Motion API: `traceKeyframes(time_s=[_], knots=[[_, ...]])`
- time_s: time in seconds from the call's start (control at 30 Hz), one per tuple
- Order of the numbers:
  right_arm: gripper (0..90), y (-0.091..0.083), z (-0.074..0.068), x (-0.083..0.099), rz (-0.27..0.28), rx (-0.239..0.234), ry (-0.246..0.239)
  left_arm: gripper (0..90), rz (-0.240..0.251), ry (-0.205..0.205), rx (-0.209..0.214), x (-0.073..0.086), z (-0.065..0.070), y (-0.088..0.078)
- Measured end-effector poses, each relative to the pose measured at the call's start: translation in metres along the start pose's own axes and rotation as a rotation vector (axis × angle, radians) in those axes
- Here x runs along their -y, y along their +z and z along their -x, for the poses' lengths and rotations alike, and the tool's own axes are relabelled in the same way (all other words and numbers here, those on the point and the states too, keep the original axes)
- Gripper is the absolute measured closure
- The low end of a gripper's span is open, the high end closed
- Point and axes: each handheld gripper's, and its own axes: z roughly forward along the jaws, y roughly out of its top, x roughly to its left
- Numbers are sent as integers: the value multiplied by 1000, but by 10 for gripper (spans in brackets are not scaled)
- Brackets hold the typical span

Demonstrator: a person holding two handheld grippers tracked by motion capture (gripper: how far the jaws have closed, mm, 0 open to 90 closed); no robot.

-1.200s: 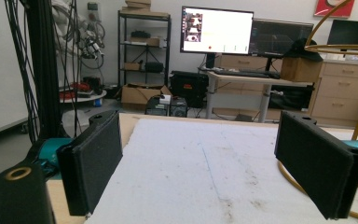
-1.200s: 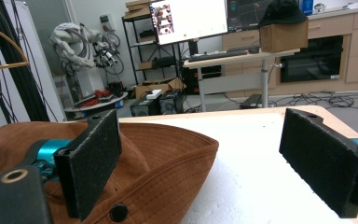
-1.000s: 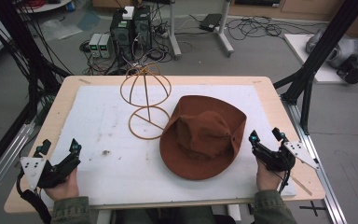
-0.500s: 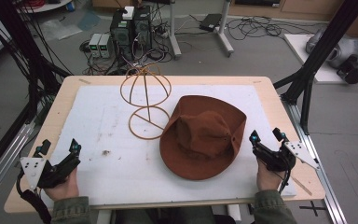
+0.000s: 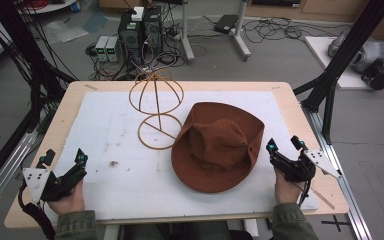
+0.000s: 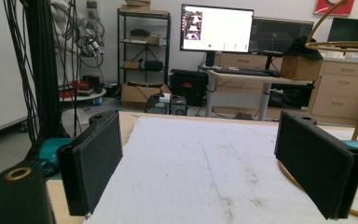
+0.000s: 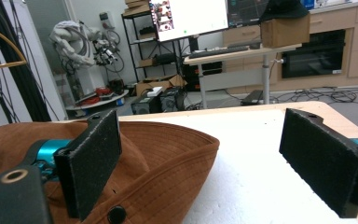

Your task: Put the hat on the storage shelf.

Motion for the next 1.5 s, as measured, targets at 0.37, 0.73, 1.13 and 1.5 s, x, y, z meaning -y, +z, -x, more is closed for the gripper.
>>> traceKeyframes(time_s=[0.37,0.73,1.13,1.5], knots=[[118,14,-3,-3,-24,-53,-23,152,-3,-2,8,1,0,0],[118,30,-7,-4,-52,-103,-51,152,-5,-3,10,1,1,1],[118,47,-14,-3,-112,-192,-98,150,-14,-2,11,2,0,1],[119,56,-21,-2,-148,-294,-118,151,-15,-5,17,2,0,2]])
